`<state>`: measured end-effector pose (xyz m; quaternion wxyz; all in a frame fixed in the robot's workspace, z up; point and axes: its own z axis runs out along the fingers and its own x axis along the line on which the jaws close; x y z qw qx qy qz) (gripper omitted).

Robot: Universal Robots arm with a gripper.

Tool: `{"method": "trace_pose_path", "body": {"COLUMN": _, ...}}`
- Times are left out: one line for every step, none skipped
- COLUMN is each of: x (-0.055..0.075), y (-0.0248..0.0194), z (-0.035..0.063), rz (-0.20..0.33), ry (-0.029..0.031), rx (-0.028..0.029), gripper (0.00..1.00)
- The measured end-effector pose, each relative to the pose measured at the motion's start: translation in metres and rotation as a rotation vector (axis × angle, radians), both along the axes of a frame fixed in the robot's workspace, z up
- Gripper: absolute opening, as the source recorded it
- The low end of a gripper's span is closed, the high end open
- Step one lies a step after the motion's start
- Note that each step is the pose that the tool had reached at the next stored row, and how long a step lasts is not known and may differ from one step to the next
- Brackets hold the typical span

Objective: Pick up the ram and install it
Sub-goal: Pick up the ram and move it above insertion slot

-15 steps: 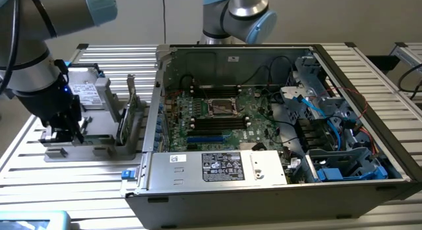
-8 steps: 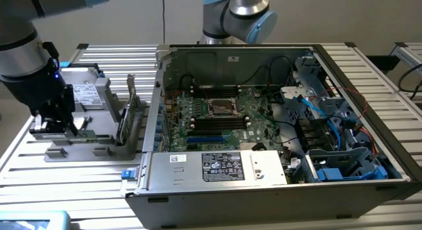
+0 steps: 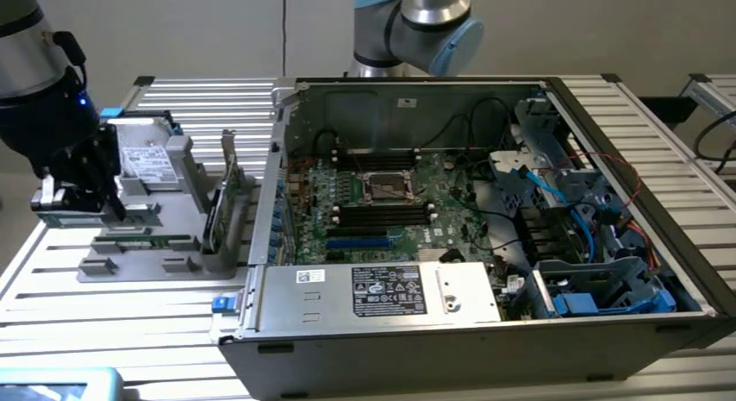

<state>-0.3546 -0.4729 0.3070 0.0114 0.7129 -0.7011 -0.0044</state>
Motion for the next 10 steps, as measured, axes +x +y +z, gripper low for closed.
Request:
{"method": "trace_pose_path", "body": {"x": 0.002, "y": -0.0001, "z": 0.0045, "rz": 0.000, "ry": 0.0000, "rx": -0.0001, "gripper": 0.14}}
{"method": "trace_pose_path", "body": {"x": 0.005, "y": -0.0002, "z": 0.0092, "rz": 0.000, "ry": -0.0001, "rx": 0.0000, "gripper": 0.14}}
{"method": "trace_pose_path", "body": {"x": 0.008, "y": -0.0004, "z": 0.0138, "rz": 0.000, "ry": 0.0000, "rx": 0.0000, "gripper": 0.14}}
{"method": "trace_pose_path", "body": {"x": 0.011, "y": -0.0007, "z": 0.0184, "rz": 0.000, "ry": 0.0001, "rx": -0.0001, "gripper": 0.14}}
{"method": "trace_pose_path", "body": {"x": 0.014, "y": -0.0009, "z": 0.0226, "rz": 0.000, "ry": 0.0000, "rx": 0.0001, "gripper": 0.14}}
{"method": "trace_pose_path", "body": {"x": 0.017, "y": -0.0013, "z": 0.0272, "rz": 0.000, "ry": 0.0001, "rx": 0.0000, "gripper": 0.14}}
{"method": "trace_pose_path", "body": {"x": 0.021, "y": -0.0017, "z": 0.0317, "rz": 0.000, "ry": 0.0001, "rx": 0.0000, "gripper": 0.14}}
{"method": "trace_pose_path", "body": {"x": 0.024, "y": -0.0021, "z": 0.0362, "rz": 0.000, "ry": 0.0001, "rx": 0.0000, "gripper": 0.14}}
{"method": "trace_pose_path", "body": {"x": 0.028, "y": -0.0028, "z": 0.0411, "rz": 0.000, "ry": 0.0002, "rx": 0.0000, "gripper": 0.14}}
{"method": "trace_pose_path", "body": {"x": 0.032, "y": -0.0036, "z": 0.0457, "rz": 0.000, "ry": 0.0004, "rx": 0.0002, "gripper": 0.14}}
